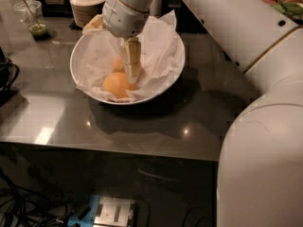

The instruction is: Pick orange from white bowl

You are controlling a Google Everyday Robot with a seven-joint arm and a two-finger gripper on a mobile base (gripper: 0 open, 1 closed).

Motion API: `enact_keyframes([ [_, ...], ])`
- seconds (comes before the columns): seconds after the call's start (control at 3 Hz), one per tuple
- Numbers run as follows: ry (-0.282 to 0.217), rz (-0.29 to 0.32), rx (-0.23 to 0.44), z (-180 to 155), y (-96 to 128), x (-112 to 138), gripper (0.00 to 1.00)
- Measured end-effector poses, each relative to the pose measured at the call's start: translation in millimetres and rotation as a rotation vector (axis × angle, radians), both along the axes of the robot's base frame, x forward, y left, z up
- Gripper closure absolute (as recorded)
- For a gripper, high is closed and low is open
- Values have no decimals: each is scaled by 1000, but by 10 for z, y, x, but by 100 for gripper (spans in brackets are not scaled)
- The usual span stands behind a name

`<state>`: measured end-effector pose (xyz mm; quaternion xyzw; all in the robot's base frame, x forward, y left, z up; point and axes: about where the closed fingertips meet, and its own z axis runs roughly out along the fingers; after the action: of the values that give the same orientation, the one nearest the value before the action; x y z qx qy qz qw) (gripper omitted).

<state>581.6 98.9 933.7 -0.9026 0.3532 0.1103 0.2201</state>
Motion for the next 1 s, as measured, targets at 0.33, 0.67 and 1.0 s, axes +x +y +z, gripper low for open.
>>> enact_keyframes([
  [0.33, -22, 18, 7, 4, 37, 40, 0],
  [0.67, -70, 49, 12, 11, -137, 105, 0],
  [1.0, -160, 124, 13, 36, -266, 255, 0],
])
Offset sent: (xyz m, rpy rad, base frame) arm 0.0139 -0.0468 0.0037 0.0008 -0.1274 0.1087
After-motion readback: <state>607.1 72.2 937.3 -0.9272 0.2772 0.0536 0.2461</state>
